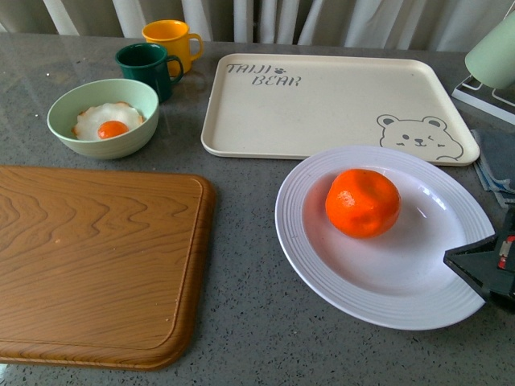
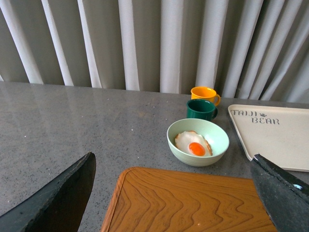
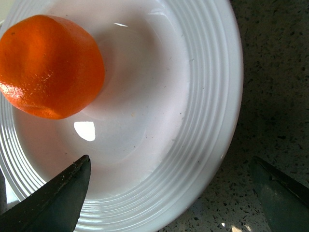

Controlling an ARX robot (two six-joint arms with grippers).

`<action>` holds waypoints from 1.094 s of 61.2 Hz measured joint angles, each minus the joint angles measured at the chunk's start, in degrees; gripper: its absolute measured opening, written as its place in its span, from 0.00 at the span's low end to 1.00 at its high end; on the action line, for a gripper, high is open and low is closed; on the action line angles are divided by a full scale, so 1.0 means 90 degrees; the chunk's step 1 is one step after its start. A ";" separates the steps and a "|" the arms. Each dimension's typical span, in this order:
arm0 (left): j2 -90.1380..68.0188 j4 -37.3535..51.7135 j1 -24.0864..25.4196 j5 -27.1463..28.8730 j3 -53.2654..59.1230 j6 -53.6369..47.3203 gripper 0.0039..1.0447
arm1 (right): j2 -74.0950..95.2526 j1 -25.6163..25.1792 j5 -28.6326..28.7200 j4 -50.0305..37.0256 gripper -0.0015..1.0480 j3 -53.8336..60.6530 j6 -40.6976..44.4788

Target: Place orange and plate with both arms

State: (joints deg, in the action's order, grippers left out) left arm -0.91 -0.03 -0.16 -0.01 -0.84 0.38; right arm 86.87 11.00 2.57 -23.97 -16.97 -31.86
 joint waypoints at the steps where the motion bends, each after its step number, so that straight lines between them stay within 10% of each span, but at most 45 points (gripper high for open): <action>1: 0.0000 0.0002 0.0000 0.0000 0.0000 0.0002 0.92 | 0.0061 0.0010 0.0000 -0.0019 0.91 -0.0019 -0.0010; 67: 0.0000 0.0002 0.0000 0.0000 0.0000 0.0000 0.92 | 0.1894 0.0287 -0.0593 -0.1379 0.91 -0.0738 -0.0481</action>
State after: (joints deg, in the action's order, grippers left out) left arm -0.91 -0.01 -0.16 -0.01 -0.84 0.38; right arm 103.92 13.58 -2.76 -36.38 -23.62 -36.18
